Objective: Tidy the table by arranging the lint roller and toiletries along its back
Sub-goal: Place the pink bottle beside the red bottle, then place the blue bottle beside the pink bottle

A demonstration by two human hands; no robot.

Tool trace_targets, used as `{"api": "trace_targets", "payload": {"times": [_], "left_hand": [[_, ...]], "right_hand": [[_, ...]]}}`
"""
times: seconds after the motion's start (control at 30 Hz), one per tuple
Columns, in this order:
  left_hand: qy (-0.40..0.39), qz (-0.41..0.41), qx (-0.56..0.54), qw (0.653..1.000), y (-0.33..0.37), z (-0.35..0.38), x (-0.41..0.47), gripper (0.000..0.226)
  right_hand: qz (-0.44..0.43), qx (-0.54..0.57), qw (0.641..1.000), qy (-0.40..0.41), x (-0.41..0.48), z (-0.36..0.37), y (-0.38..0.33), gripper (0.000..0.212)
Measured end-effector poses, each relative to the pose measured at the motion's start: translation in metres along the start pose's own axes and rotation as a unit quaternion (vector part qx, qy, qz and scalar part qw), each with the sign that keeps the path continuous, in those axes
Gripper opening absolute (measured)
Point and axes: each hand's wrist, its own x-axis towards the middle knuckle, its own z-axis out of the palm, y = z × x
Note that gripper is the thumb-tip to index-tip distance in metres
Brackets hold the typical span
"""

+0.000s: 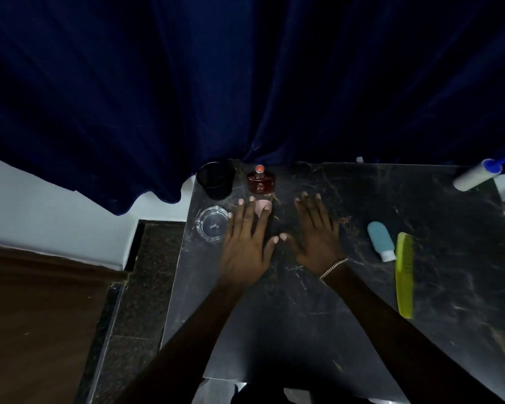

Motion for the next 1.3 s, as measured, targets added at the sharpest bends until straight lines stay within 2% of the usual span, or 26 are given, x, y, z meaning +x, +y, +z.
{"api": "trace_targets", "payload": {"times": [0.23,0.47,0.73,0.87,1.07,1.17,1.3], "left_hand": [[-0.002,0.021,0.031,0.999,0.059,0.007,0.005,0.072],[-0.019,0.048,-0.007,0.999,0.144,0.032,0.017,0.07],[-0.062,0.056,-0.042,0.996,0.215,0.063,0.031,0.07],[-0.102,-0.018,-0.124,0.987,0.242,0.074,0.038,0.072],[-0.122,-0.198,-0.264,0.936,0.269,0.086,0.056,0.059],[-0.125,-0.261,-0.297,0.91,0.278,0.091,0.067,0.04],[-0.156,-0.313,-0.326,0.878,0.288,0.098,0.076,0.04]], "right_hand": [[0.018,-0.011,1.0,-0.008,-0.039,-0.036,0.053,0.086],[0.048,-0.045,0.998,0.006,-0.069,-0.068,0.12,0.082],[0.116,-0.014,0.993,0.015,-0.089,-0.092,0.19,0.078],[0.151,0.064,0.987,-0.006,-0.087,-0.092,0.213,0.071],[0.249,0.155,0.951,-0.095,-0.065,-0.082,0.217,0.042],[0.236,0.142,0.954,-0.123,-0.051,-0.077,0.215,0.029],[0.23,0.107,0.955,-0.155,-0.04,-0.072,0.214,0.027]]}}
